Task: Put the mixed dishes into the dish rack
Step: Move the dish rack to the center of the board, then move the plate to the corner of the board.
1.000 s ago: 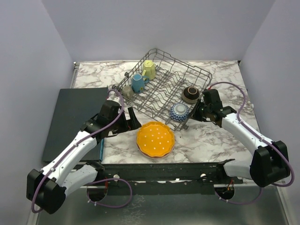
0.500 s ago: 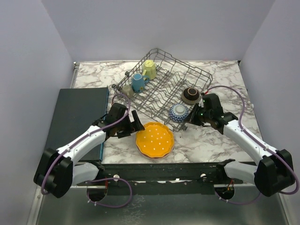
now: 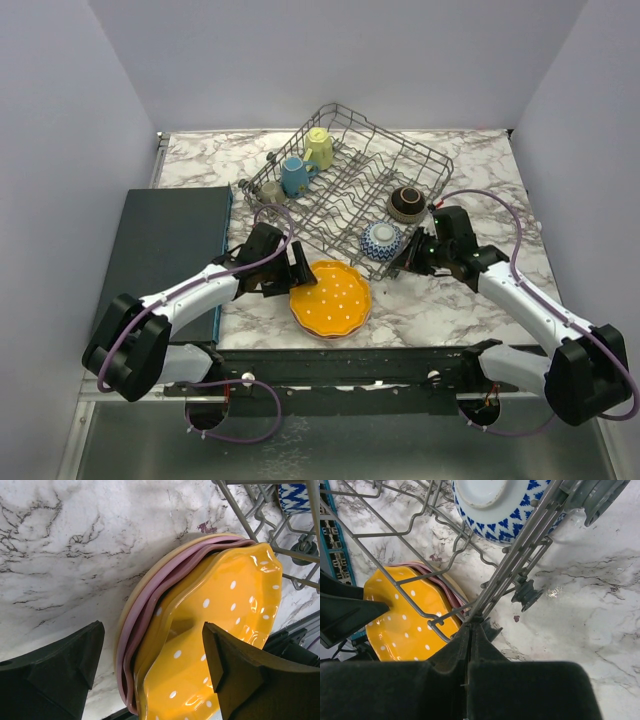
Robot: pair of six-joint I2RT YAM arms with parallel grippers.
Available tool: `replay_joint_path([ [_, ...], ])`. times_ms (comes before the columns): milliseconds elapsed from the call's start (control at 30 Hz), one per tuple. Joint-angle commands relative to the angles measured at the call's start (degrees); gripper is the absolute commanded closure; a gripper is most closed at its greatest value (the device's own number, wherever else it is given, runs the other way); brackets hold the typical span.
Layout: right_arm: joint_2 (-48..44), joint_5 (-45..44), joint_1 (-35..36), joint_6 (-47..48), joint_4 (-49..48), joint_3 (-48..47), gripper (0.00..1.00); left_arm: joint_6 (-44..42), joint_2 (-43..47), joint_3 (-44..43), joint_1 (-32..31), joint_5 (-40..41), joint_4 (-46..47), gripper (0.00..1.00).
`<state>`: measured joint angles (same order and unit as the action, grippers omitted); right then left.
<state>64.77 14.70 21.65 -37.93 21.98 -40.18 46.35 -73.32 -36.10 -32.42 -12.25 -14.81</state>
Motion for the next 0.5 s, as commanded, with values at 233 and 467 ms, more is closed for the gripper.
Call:
replay_joint_path([
  [233, -3.7, -5.1, 0.0, 1.1, 4.9, -2.5, 0.72, 0.1, 0.2, 3.6, -1.8, -1.8, 4.0, 0.37],
  [467, -3.2, -8.2, 0.1, 0.5, 5.0, -4.8, 0.62, 0.1, 1.4, 5.0, -2.8, -2.1, 4.8, 0.5],
])
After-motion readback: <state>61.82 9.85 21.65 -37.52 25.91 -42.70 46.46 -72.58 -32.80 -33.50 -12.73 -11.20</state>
